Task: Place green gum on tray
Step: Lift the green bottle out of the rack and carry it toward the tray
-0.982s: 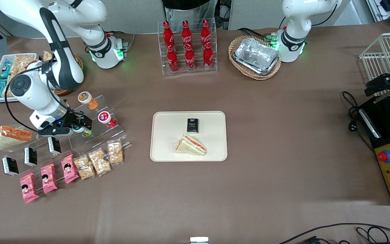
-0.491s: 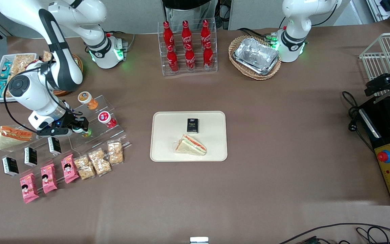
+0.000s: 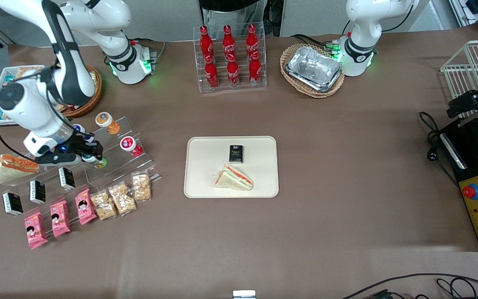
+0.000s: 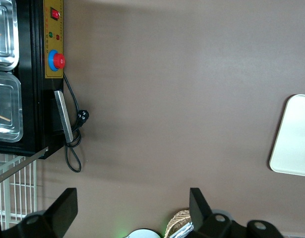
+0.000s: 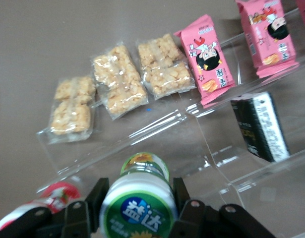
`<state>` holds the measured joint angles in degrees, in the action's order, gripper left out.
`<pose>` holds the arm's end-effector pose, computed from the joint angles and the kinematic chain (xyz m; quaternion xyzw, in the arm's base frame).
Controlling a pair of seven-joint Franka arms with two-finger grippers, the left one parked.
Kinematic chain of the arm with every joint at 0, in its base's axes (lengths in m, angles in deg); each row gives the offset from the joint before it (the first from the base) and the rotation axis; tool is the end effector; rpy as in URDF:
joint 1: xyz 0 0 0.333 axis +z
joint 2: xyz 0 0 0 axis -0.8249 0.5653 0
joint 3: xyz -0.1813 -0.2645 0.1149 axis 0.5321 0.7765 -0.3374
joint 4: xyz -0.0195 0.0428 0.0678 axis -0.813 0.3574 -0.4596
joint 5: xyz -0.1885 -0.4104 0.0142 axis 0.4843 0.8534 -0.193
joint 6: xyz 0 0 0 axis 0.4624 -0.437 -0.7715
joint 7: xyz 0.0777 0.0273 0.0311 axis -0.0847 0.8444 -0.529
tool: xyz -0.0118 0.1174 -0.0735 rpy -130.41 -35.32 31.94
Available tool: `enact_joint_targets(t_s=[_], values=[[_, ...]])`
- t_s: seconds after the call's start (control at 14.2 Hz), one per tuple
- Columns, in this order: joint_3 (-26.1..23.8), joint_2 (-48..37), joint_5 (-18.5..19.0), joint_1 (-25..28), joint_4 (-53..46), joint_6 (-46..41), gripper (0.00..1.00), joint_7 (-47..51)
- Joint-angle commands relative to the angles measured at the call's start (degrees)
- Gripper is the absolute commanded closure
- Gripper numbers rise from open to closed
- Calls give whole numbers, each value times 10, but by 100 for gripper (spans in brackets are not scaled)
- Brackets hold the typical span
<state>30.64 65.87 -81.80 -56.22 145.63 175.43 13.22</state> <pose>0.5441 -0.0182 0.3167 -0.9987 -0.0143 -0.0478 0.0108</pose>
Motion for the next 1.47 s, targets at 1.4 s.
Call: enact_joint_targets(t_s=[1.4], values=[[-3,178,5,365,-163,-12,80,489]])
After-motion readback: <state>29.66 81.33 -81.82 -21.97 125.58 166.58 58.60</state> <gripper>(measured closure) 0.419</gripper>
